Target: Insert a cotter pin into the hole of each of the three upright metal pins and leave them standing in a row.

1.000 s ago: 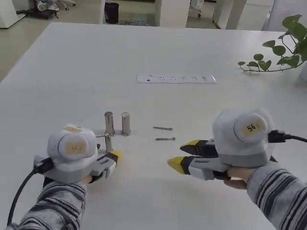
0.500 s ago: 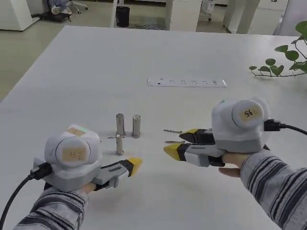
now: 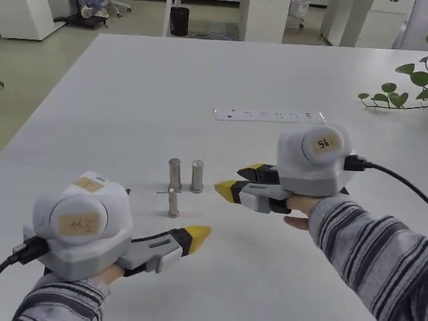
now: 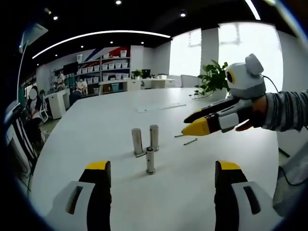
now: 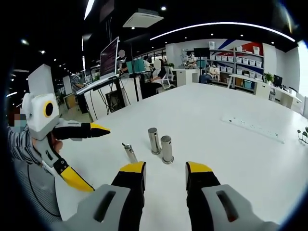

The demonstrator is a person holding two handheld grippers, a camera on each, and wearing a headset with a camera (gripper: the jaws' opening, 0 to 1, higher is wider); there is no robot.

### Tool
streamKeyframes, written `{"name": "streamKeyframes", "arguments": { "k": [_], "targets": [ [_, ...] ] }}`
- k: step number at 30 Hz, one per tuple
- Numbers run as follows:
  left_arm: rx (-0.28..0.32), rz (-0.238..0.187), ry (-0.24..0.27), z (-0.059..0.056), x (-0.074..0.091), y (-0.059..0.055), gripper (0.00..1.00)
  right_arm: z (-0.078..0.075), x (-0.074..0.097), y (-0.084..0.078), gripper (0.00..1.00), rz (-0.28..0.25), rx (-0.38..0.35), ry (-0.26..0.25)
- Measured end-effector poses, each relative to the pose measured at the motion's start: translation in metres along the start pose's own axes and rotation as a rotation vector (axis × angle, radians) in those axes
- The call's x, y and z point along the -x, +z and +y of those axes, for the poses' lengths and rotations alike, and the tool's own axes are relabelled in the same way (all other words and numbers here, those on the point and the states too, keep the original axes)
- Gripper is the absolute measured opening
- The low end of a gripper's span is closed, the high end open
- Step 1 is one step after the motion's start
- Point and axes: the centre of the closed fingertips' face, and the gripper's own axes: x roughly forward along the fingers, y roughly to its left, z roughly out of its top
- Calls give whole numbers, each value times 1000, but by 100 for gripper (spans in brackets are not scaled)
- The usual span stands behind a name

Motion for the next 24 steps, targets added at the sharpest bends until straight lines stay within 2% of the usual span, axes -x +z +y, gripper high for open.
{"name": "streamKeyframes", "arguments": {
  "k": [4, 6, 8, 9, 11, 14, 24],
  "targets": [
    [-6, 4, -11, -2, 3, 1, 94, -1, -14, 3, 30, -9, -11, -5],
    [26, -22, -32, -6, 5, 6, 97, -4, -22, 4, 30, -15, -49, -19],
    [28, -19, -32, -5, 6, 6, 98, -5, -29, 5, 31, -20, -74, -27],
    [-4, -14, -26, -4, 7, 6, 98, -6, -32, 5, 31, -18, -78, -33],
    [-31, -5, -18, -2, 8, 4, 99, -7, -40, 4, 31, -13, -87, -41],
    [-12, -7, -28, -1, 8, 3, 99, -6, -50, 3, 31, -11, -117, -45],
    [4, -8, -16, 8, 13, 4, 99, -4, -76, 0, 24, -2, -119, -41]
  ]
}}
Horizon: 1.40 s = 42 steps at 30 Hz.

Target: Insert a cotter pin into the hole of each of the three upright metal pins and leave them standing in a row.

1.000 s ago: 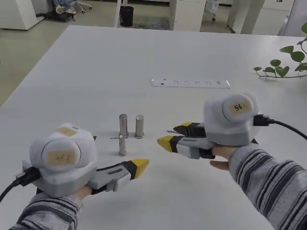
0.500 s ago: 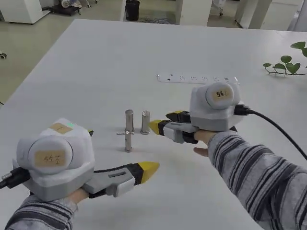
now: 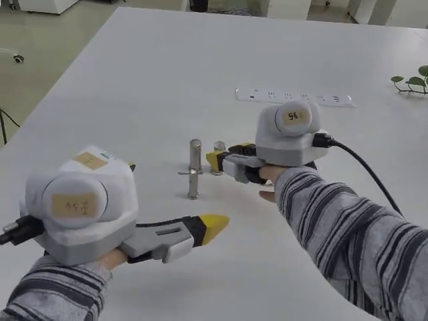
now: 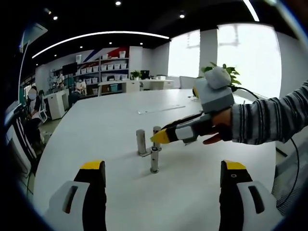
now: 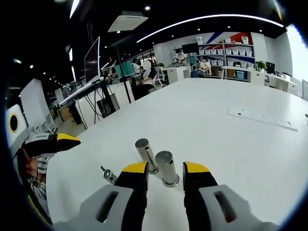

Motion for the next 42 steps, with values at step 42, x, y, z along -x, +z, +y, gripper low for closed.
{"name": "streamKeyframes", "arguments": {
  "k": [42],
  "targets": [
    [-28, 60, -57, -13, -4, -8, 98, -11, 27, -20, 8, -27, 80, -72]
  ]
}}
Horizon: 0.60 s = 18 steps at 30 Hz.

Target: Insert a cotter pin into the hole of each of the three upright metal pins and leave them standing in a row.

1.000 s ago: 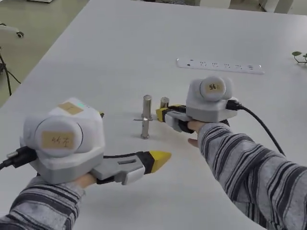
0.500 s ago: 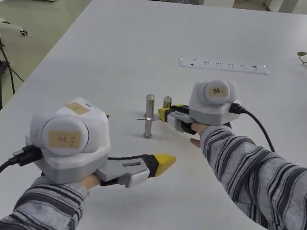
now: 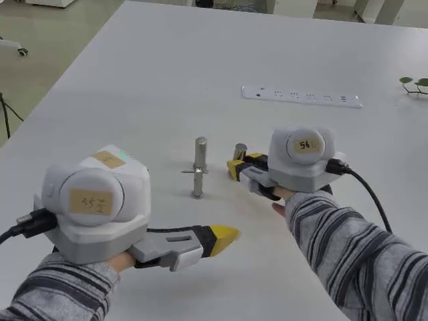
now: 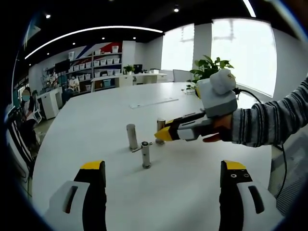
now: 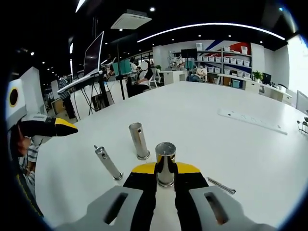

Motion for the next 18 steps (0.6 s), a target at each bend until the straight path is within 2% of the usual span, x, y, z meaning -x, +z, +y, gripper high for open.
{"name": "streamKeyframes", "arguments": {
  "k": [10, 18],
  "targets": [
    [-28, -14, 5, -1, 0, 4, 98, 8, 37, -19, 8, 36, 50, 0],
    [-43, -12, 0, -3, -1, 3, 99, 15, 50, -34, 8, 60, 46, 3]
  ]
}}
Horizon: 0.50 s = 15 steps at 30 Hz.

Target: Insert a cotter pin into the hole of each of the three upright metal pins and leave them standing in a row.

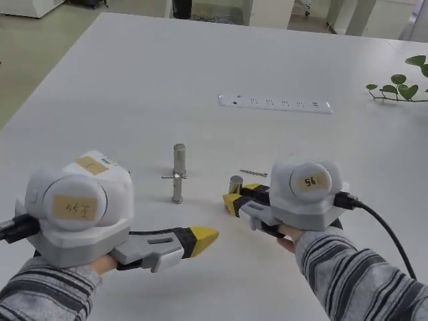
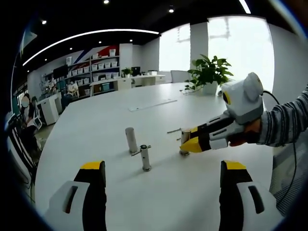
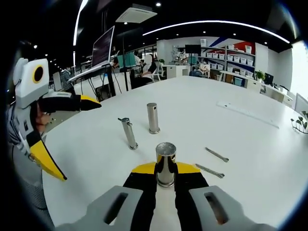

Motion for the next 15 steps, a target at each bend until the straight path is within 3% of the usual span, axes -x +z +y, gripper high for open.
{"name": "streamKeyframes", "arguments": {
  "k": [15],
  "targets": [
    [-3, -9, 3, 2, -1, 2, 98, 4, 6, -9, 8, 11, -5, -4]
  ]
}}
